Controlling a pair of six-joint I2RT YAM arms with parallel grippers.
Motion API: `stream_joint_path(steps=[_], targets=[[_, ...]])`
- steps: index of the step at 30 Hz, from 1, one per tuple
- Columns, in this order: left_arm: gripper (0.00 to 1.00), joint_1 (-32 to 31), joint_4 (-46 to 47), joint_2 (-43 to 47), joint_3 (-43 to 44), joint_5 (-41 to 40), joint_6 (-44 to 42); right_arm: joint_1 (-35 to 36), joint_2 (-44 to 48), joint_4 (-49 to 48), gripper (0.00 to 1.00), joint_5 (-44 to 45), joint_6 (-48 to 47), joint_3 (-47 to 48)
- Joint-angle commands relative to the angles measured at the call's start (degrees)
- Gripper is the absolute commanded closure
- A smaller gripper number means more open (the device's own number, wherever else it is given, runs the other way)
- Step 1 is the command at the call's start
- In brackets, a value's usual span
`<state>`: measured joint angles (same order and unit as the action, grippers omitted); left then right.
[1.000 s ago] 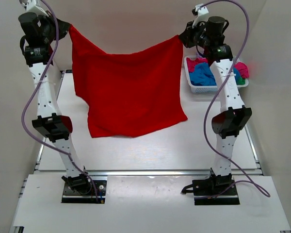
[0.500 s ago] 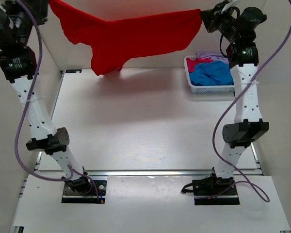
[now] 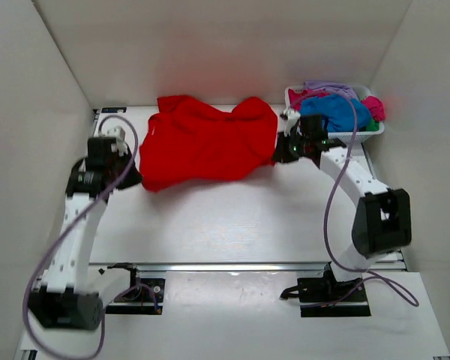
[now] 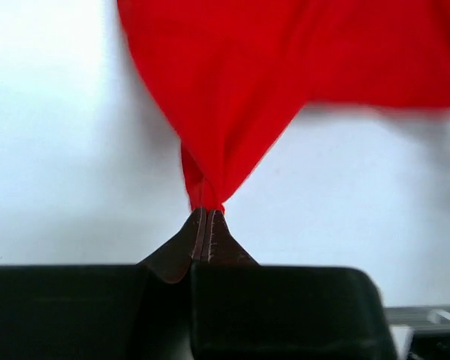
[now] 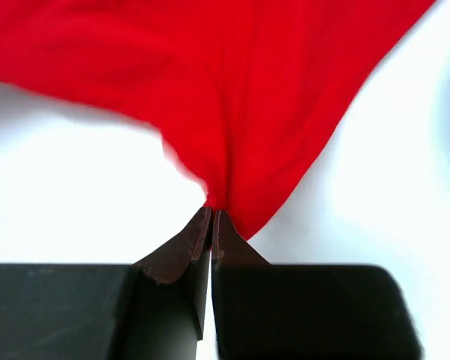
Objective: Fold and stack the t-shirts
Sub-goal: Flatten out the tshirt
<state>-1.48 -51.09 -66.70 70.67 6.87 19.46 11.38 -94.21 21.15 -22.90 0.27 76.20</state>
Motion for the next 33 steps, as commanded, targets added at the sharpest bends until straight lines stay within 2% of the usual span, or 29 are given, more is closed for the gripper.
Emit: stream_joint_path(steps=[1,2,5,9,11,14,16,25,28,33], targets=[[1.00,-8.5,1.7,17.1,-7.4,-9.0,2.4,1.2,13.8,0.6,1.00,2.5,5.9,-9.5],[1.00,-11.0,0.9,18.4,-9.7,-8.9,4.3,1.3,14.7,1.3,1.00,2.8,6.2,-11.2],[1.00,-11.4,-1.5,28.3,-20.2,-5.4,9.5,0.2,18.7,5.6,1.00,2.3,8.0,-20.5],[1.00,-11.3,-7.3,38.8,-24.4,-4.1,15.1,-1.8,22.6,8.7,1.00,0.8,8.7,-27.4],[1.00,-9.6,-10.8,42.2,-24.2,-1.7,14.1,-1.7,24.4,11.9,1.00,1.1,8.4,-29.8],[1.00,-6.1,-16.0,43.3,-24.8,3.1,11.0,-1.0,25.7,15.4,1.00,0.7,9.9,-31.5],[1.00,-4.5,-18.6,45.0,-24.4,3.4,10.8,-0.3,26.4,17.7,1.00,0.9,10.9,-32.3],[1.00,-5.1,-26.3,46.6,-19.1,2.5,9.9,1.2,32.9,26.5,1.00,1.0,14.8,-36.6],[1.00,-4.5,-27.6,47.8,-19.3,4.1,9.6,3.2,37.4,29.9,1.00,3.2,18.7,-38.5],[1.00,-5.5,-27.5,50.2,-20.9,6.0,11.9,2.3,44.9,34.3,1.00,4.7,22.5,-41.2]])
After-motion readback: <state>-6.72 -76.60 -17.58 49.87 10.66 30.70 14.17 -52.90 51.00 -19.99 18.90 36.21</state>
